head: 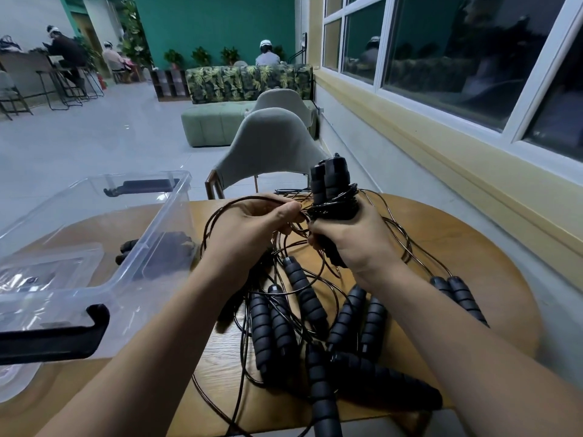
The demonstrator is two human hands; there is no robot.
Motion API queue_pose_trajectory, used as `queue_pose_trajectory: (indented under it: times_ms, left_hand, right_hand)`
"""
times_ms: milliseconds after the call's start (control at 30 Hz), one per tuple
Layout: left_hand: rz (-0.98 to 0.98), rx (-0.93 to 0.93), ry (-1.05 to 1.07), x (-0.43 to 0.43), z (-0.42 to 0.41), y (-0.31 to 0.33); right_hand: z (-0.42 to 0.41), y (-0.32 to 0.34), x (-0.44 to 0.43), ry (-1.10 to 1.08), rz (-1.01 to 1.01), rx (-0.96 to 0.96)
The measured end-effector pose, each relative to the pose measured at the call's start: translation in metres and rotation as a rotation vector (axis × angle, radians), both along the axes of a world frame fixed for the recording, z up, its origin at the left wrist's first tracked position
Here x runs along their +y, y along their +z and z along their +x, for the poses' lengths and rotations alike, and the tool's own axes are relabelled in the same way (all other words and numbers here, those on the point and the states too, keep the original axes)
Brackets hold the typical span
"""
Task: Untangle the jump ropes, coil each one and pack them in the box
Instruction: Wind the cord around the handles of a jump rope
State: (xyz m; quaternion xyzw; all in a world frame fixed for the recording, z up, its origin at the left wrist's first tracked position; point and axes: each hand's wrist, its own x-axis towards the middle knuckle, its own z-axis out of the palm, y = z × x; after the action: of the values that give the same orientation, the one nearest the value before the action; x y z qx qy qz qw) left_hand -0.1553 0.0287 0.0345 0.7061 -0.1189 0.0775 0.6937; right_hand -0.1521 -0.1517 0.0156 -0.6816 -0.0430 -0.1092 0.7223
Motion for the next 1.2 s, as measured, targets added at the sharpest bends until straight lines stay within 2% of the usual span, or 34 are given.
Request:
queue_pose_trajectory:
  times_ms: [233, 333, 400, 500, 600, 767, 933, 1067, 1200]
  left_hand:
    - [-0.441, -0.001, -0.04, 0.036, 0.007, 0.034]
    - [-0.668, 0.033, 0.063, 0.052, 0.018, 0.031]
    - [-0.751, 0.094, 0.148, 0.056, 0.029, 0.019]
    - [-0.64, 0.243, 0.187, 0.048, 0.039, -0.003]
    - [-0.316, 0.301, 0.114, 0.032, 0.037, -0.017]
    - [0.178, 0.143, 0.016, -0.001, 0.019, -0.035]
    - [0.425, 0.006, 0.1, -0.009, 0.023, -0.044]
    - [0.356, -0.052, 0.128, -0.009, 0.015, -0.023]
    - [0.06, -0.102, 0.059, 0.0, 0.008, 0.011]
  right_hand:
    - [0.016, -0.019, -0.021, -0.073, -0.097, 0.103]
    - [0.02, -0.022, -0.025, -0.067, -0.112, 0.1]
    - [0.019, -0.022, -0.025, -0.06, -0.126, 0.092]
    - [0.018, -0.021, -0.023, -0.058, -0.128, 0.086]
    - [0.017, -0.02, -0.021, -0.053, -0.112, 0.087]
    - [0.014, -0.023, -0.019, -0.038, -0.132, 0.076]
    - [0.013, -0.027, -0.018, -0.056, -0.203, 0.056]
    - [0.017, -0.032, -0.019, -0.092, -0.249, 0.065]
    - [0.019, -0.03, -0.021, -0.106, -0.229, 0.107]
